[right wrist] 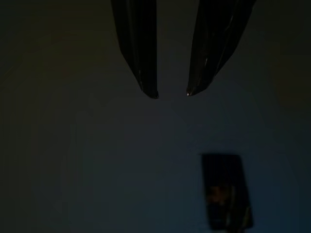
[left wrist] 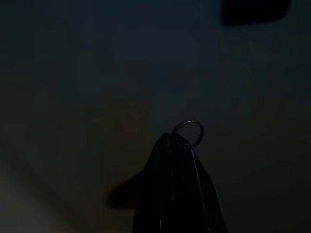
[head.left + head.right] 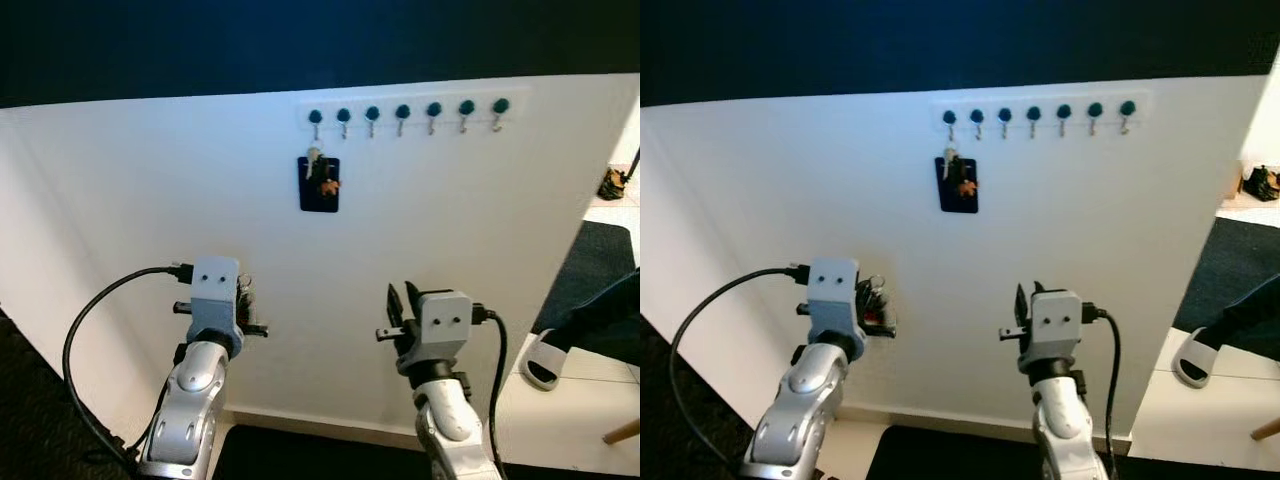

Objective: Hang keys on a hook

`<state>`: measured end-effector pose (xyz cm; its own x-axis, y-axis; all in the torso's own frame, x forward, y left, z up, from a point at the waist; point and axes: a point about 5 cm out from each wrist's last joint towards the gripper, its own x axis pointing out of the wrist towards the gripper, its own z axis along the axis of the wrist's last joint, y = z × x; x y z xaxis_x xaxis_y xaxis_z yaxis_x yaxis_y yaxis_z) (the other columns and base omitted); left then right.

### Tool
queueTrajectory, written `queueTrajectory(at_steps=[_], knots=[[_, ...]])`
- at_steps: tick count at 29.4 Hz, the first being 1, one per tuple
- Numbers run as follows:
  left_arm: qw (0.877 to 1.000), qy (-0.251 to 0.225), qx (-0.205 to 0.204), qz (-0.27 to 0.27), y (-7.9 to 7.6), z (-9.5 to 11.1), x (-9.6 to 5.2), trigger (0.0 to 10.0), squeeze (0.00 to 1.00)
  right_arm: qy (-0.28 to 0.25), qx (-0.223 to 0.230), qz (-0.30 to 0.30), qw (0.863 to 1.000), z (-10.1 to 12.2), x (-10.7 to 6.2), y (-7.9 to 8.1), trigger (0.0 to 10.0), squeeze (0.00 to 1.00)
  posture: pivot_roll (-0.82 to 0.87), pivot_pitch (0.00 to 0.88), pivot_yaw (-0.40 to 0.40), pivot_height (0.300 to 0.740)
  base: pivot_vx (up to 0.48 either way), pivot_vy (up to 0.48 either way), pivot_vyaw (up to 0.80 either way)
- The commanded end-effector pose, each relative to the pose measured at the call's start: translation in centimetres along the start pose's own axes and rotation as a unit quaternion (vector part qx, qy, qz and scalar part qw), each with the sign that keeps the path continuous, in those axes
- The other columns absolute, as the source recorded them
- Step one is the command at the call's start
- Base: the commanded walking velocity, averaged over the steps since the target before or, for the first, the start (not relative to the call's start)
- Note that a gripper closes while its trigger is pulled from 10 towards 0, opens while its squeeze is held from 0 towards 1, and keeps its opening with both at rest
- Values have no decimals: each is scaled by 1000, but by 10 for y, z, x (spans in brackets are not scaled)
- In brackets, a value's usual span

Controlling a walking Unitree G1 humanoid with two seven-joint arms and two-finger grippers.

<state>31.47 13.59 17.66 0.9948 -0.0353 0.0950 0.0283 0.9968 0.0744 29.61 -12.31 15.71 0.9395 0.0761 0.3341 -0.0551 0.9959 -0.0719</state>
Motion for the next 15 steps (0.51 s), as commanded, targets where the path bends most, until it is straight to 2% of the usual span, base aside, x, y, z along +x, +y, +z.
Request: queueTrajectory(at_steps=[1, 4, 15], knots=[[1000, 1, 14, 4, 6, 1, 0, 10000, 0, 6, -2, 0, 1000, -2, -1, 0, 10000, 0, 43, 101, 129, 740, 371, -296, 0], [1000, 3, 11, 8, 7, 0, 0, 10000, 0, 7, -2, 0, 1000, -2, 0, 1, 10000, 0, 43, 100, 129, 740, 284, -259, 0], [1000, 6, 8, 9, 6, -1, 1, 10000, 0, 7, -3, 4, 1000, -2, 0, 1, 10000, 0, 38, 92, 125, 740, 0, 0, 0]])
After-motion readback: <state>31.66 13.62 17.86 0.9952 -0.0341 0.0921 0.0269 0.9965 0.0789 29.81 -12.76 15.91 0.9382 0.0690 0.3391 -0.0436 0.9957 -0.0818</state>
